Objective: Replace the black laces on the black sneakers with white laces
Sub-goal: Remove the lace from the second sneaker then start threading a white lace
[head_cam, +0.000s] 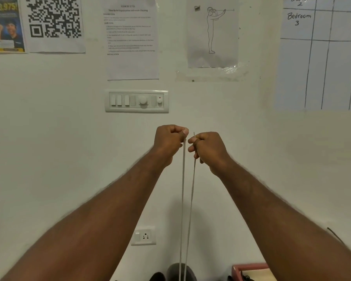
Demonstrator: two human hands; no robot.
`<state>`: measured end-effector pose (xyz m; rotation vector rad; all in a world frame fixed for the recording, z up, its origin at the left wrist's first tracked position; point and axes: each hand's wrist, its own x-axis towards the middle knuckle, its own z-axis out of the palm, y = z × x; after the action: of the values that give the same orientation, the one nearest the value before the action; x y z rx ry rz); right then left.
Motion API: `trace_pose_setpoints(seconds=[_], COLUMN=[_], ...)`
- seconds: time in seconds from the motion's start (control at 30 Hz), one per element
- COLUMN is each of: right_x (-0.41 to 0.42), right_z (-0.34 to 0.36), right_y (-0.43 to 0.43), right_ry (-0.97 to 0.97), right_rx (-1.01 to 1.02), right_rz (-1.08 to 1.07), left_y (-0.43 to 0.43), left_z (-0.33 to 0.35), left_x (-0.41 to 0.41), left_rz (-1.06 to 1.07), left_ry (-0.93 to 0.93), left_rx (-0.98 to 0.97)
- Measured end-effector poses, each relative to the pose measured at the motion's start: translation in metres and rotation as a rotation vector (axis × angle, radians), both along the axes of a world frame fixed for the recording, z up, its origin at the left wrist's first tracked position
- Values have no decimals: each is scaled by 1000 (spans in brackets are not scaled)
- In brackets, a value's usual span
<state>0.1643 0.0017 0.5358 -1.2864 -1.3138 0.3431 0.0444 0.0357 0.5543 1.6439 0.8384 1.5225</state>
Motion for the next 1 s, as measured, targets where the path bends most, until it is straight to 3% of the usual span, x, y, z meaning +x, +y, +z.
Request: trace_pose_setpoints(seconds=[0.33,1.0], right_x=[-4,-9], right_z=[-10,-14], right_y=[-2,6], right_ry=[-7,-301], right_rx=[24,-17], right_rz=[-9,-91], left_y=[-5,2], left_z=[-5,-25], left_x=[1,-12], left_rz=[-70,-123], left_ry=[52,75], left_rx=[-31,-32])
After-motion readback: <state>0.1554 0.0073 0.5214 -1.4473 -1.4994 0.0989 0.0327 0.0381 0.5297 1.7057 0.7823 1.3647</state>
